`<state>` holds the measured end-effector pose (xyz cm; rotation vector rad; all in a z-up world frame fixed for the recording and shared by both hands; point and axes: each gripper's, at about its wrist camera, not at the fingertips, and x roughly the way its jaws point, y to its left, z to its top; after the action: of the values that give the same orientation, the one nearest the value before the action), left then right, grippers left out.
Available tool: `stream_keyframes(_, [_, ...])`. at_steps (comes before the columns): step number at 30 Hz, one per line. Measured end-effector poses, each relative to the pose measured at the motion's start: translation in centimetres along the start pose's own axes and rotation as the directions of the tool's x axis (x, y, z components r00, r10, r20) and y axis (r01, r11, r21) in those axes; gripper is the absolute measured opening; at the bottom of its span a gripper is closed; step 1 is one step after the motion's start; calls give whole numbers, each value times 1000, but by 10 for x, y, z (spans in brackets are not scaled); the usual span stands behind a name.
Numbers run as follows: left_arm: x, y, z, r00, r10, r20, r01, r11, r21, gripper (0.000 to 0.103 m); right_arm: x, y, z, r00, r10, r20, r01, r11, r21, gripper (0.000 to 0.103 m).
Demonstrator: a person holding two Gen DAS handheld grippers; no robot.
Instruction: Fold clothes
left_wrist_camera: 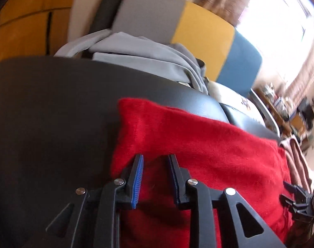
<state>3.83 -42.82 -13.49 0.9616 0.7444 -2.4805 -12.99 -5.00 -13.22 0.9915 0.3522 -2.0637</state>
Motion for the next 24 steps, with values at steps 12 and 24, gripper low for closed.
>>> stream_keyframes(12, [4,-33,6,985,171,-11,-165,964,207,22,5,10,3,999,-38,0,38,999,-40,92])
stream_keyframes(24, [-106,-37,-104,997,63,-42,-53,977,208,33,-71,-16,-38,990,137,20,-138,978,157,102])
